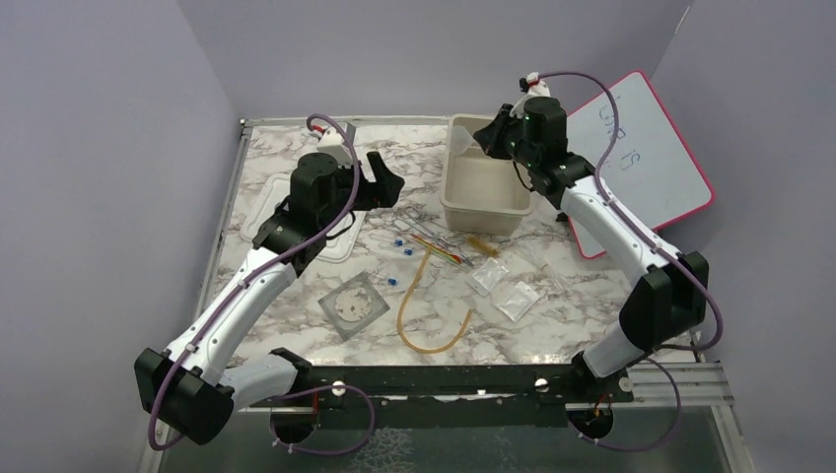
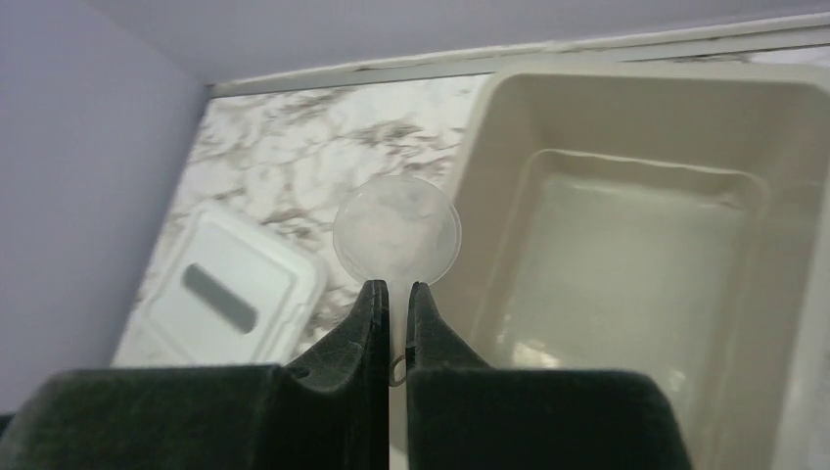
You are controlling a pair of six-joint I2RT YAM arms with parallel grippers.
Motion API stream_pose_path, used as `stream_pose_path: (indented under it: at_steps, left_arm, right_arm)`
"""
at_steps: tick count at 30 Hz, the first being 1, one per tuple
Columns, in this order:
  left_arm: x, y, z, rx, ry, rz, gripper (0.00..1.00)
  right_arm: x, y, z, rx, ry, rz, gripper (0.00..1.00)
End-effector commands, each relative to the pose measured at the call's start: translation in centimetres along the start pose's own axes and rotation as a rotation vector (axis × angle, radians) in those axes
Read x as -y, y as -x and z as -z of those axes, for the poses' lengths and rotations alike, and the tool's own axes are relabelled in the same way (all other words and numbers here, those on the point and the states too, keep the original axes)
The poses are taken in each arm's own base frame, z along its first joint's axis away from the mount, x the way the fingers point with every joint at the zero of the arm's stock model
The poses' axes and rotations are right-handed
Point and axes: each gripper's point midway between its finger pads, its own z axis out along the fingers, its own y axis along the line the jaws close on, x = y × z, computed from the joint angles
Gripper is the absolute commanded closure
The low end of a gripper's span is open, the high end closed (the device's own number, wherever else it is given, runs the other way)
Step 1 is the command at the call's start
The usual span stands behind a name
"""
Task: Organize the chemistry lab equipment
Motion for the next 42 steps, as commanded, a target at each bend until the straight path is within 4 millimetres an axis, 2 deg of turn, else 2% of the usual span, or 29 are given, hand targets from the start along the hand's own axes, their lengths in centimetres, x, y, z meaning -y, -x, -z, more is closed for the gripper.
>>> stream_pose_path:
  at_steps: [1,9,13,19,23,27,29,36,40,42]
  left_arm:
    - [-3.6,-1.9,0.0,-0.04,0.125,-0.135,0.15]
    - [-5.1,-4.8,-1.2,-0.114,0.141,-0.167,0.15]
    - [-5.3,-5.5,-1.5,-0.13,0.137,-0.166,0.15]
    - [-5.5,-6.3,-1.7,-0.146,0.132,-0.166,0.15]
    - [-5.4,-6.9,-1.9,-0.17,0.116,-0.174,0.15]
    - [-5.1,-7.5,-2.3,-0.197,0.093,-0.175,0.15]
    - [-5.2,-7.8,-2.4,-0.207,0.094,-0.175,0.15]
    - [-5.3,-7.6,-2.4,-0.207,0.101,-0.178,0.15]
    - [-5.4,-7.2,-2.1,-0.192,0.114,-0.176,0.14]
    - [-5.6,-7.1,-1.8,-0.185,0.127,-0.175,0.13]
  right_arm:
    - [7.1,-1.8,-2.1,-0.103,-0.3,0.216,0.99]
    - [11.8,-6.2,-8.0,-0.231,-0.43,0.306,0.99]
    - [13.5,-7.4,-11.4,-0.236,-0.463,0.344,1.0]
    - [14.4,-7.5,-15.0,-0.195,-0.459,0.39,0.99]
    - [14.7,-8.5,-16.4,-0.217,-0.452,0.397,0.88]
    - [14.7,-8.3,-16.8,-0.207,-0.453,0.395,0.65]
    - [14.2,-7.6,-16.6,-0.192,-0.441,0.389,0.58]
    - [10.7,-3.5,-14.7,-0.124,-0.364,0.35,0.54]
    - [8.5,-1.6,-11.7,-0.114,-0.314,0.317,0.54]
    - [7.6,-1.6,-9.9,-0.129,-0.284,0.292,0.54]
